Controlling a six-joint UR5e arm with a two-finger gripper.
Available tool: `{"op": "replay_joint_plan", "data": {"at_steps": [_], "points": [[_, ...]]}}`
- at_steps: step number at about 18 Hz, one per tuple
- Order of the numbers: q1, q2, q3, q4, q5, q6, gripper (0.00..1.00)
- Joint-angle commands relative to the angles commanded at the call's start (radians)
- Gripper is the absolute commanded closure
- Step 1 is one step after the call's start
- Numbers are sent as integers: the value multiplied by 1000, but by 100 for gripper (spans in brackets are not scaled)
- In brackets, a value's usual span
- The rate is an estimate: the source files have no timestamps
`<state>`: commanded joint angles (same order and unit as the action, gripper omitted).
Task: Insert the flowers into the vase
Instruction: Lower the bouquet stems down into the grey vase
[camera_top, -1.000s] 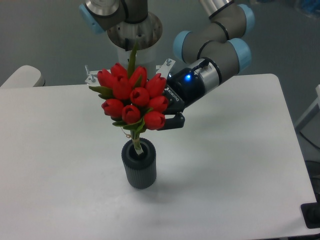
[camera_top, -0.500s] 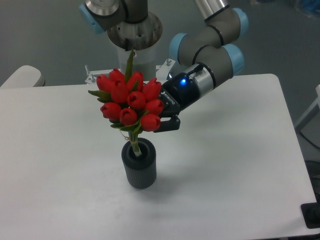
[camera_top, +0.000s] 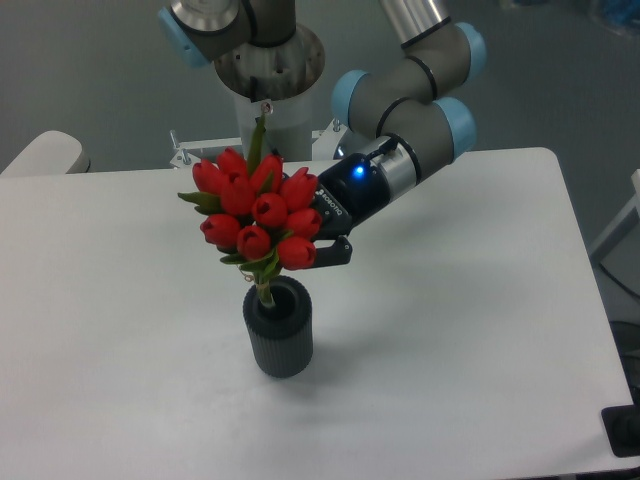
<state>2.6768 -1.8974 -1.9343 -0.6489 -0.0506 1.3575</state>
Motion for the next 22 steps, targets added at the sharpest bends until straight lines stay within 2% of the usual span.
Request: {"op": "replay_joint_plan", "data": {"at_steps": [6,10,16,22], "points": [[14,-35,-35,0,2,65,68],[17,-37,-66,0,2,75,68],[15,-100,-80,0,2,175,68],[20,-120,-86,-2,5,190,66]]}}
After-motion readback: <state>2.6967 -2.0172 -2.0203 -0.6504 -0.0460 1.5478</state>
